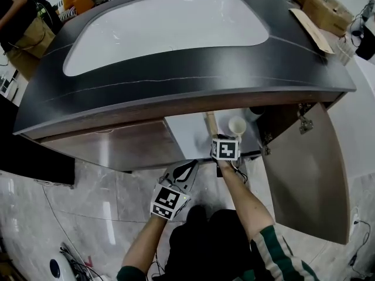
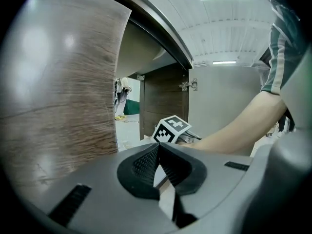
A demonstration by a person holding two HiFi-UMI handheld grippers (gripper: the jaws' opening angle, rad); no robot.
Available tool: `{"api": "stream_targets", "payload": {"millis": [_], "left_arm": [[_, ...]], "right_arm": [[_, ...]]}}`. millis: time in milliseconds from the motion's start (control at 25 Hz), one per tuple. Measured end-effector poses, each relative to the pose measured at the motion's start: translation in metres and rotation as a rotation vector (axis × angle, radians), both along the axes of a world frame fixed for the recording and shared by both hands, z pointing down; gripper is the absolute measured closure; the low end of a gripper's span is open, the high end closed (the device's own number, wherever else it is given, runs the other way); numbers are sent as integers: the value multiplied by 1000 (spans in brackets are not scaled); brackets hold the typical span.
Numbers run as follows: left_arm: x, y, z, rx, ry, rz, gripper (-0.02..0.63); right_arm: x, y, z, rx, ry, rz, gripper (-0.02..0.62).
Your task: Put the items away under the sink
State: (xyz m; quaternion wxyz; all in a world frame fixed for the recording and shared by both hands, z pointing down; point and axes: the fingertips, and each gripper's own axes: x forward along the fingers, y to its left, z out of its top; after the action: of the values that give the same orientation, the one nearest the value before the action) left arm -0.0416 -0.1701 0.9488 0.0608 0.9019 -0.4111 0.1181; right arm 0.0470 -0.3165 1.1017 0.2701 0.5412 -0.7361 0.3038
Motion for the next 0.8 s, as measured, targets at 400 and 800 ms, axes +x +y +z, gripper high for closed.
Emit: {"api": "stream_targets", "payload": {"millis": [400,800], "left_arm": [[-5,10,16,5,-42,18,595],[-6,16,12,13,-49,10,594]], "right_arm": [[-3,3,27,3,19,8,541],[-7,19,-3,124,-42,-36,449]]}}
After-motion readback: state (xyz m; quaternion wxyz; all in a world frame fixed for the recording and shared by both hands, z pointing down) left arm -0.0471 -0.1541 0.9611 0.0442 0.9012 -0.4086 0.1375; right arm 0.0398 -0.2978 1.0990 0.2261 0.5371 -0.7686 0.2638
